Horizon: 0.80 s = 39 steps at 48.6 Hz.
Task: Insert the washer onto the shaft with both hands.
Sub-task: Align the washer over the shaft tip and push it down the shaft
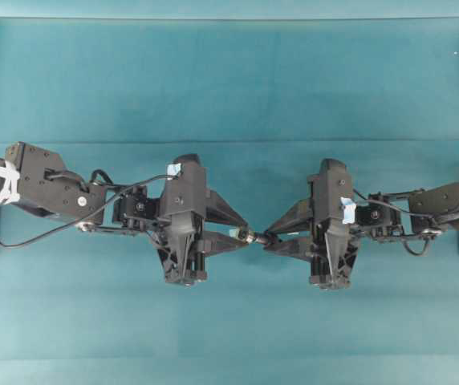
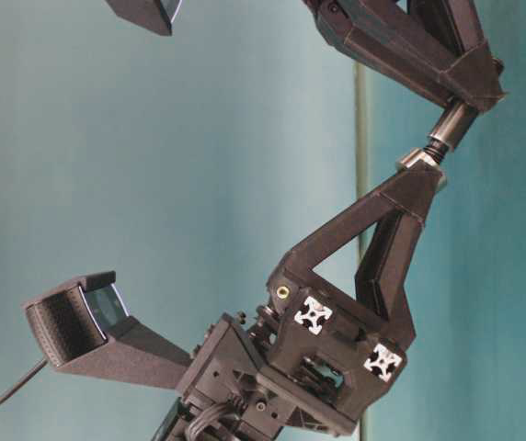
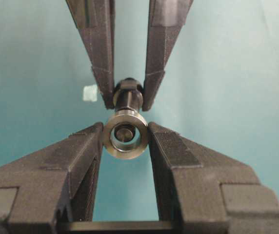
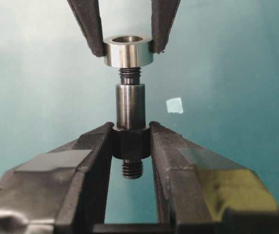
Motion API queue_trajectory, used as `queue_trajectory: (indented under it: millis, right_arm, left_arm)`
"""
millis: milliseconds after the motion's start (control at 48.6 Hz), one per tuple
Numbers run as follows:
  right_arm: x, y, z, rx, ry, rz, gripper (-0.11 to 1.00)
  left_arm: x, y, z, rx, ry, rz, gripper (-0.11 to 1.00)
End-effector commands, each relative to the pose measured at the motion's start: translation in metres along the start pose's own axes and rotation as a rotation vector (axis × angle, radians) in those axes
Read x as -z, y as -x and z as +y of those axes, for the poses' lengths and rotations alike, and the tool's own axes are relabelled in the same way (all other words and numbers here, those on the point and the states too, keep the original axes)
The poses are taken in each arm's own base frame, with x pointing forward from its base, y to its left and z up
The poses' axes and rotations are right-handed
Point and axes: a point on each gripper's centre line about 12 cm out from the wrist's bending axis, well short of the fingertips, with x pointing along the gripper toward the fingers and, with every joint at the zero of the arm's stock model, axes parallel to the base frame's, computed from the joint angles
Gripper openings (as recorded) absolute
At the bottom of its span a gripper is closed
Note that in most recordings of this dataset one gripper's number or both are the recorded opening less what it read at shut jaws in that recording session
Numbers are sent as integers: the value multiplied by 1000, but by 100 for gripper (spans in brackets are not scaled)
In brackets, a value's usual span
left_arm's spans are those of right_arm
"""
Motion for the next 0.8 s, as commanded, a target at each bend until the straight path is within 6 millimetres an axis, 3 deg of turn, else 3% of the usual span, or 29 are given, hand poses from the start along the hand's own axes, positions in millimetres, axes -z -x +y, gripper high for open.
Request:
queue_trajectory:
  millis: [0, 782]
  right_arm:
    - [-11, -1, 2, -8, -1, -39, 0]
    - [-16, -3, 1, -6, 1, -64, 0]
  left_arm:
    - [-12, 0, -3, 7, -1, -36, 36]
    - [-10, -9, -2, 6, -1, -27, 36]
